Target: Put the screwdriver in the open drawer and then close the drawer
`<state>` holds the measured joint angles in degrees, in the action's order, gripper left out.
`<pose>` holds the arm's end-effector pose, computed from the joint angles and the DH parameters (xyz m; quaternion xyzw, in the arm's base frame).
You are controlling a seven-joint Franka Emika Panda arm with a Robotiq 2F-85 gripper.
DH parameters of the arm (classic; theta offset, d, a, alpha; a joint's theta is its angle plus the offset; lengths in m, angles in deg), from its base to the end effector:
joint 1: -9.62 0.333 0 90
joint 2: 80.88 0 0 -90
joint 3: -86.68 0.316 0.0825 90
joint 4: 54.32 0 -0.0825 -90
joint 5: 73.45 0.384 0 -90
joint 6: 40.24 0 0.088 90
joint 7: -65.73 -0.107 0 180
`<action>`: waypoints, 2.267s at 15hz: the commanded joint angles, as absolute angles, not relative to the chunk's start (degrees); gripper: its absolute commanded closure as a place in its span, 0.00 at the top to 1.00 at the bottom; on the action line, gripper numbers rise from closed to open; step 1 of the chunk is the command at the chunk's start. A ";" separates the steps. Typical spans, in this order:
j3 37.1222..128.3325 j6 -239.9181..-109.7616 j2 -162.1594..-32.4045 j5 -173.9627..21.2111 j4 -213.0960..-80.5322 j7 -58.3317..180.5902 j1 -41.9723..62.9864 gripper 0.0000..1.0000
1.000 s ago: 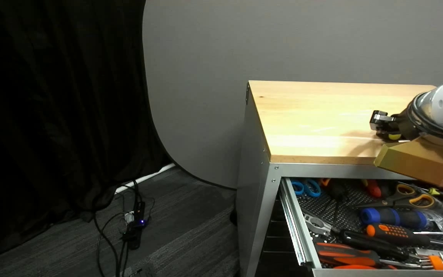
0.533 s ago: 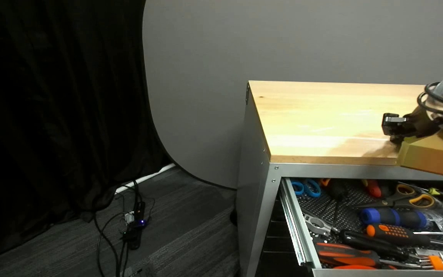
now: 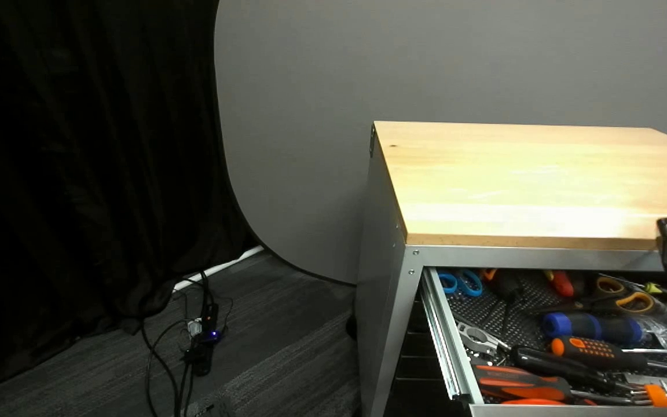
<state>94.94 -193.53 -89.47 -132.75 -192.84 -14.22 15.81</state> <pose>0.4708 0.1494 0.2518 0.9638 -0.1112 0.2091 0.1229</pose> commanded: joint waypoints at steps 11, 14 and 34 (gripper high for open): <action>95.33 -192.33 -85.92 -101.78 -199.51 26.88 14.51 0.92; 95.19 -179.79 -84.99 -91.25 -199.15 40.27 13.80 1.00; 88.69 -179.17 -97.28 -116.41 -198.95 13.82 19.68 0.01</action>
